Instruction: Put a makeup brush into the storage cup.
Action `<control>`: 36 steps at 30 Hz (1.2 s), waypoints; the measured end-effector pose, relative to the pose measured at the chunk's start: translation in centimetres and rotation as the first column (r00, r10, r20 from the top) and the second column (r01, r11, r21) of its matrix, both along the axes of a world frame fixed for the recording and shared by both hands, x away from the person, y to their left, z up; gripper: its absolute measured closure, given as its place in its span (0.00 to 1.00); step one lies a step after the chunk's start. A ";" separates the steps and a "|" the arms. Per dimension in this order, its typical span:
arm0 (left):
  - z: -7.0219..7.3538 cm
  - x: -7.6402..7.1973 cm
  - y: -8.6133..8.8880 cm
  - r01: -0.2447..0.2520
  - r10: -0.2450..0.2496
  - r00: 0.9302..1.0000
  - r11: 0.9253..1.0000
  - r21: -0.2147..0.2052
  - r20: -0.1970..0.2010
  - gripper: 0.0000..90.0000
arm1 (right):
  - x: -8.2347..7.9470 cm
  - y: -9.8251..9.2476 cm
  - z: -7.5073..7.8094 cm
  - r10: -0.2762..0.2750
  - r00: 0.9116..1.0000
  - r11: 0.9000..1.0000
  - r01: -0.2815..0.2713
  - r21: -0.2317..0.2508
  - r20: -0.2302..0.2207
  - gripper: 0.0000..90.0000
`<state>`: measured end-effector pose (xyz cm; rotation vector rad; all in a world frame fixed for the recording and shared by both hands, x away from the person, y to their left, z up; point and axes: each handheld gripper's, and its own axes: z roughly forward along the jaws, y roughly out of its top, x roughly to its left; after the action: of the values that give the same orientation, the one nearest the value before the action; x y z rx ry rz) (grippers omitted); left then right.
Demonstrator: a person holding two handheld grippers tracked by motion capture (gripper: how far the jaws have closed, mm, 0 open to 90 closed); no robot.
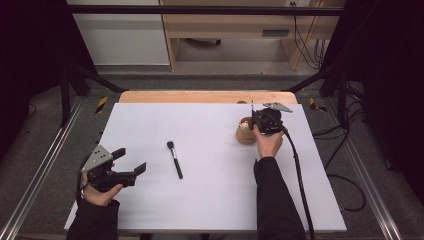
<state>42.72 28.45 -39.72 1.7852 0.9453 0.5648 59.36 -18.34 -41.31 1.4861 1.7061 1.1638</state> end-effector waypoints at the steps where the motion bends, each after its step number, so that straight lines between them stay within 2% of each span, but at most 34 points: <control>1: 0.0 0.0 0.0 0.001 -0.001 1.000 1.000 0.000 0.001 0.08 | -0.1 -0.2 0.0 -0.003 1.000 1.000 0.003 -0.002 0.001 0.90; 6: 0.0 0.0 -0.2 0.000 0.000 1.000 1.000 0.000 -0.001 0.08 | -1.1 -0.8 0.7 0.017 1.000 1.000 -0.017 0.016 0.014 0.85; 10: 0.0 0.0 -0.3 0.004 -0.004 1.000 1.000 0.007 -0.002 0.08 | -2.3 -1.0 1.5 0.084 0.995 0.995 -0.086 0.049 0.045 0.78; 15: 0.0 0.0 -0.4 0.003 -0.003 1.000 1.000 0.009 -0.002 0.08 | -3.8 -0.9 2.7 0.164 0.985 0.983 -0.168 0.072 0.060 0.67; 21: 0.1 -0.2 -0.5 0.003 -0.003 1.000 1.000 -0.004 0.004 0.08 | -5.7 -0.8 3.8 0.230 0.970 0.971 -0.235 0.052 0.083 0.58; 29: 0.1 -0.2 -0.6 -0.002 0.002 1.000 1.000 -0.002 0.002 0.08 | -8.0 -1.3 4.0 0.271 0.956 0.960 -0.278 0.047 0.111 0.47; 36: 0.0 -0.1 -0.8 -0.001 0.001 1.000 1.000 0.001 -0.003 0.08 | -9.8 -1.9 3.7 0.295 0.948 0.952 -0.302 0.044 0.121 0.36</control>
<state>42.59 27.65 -39.70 1.7870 0.9483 0.5627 49.60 -20.27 -37.63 1.1976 1.8757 1.4397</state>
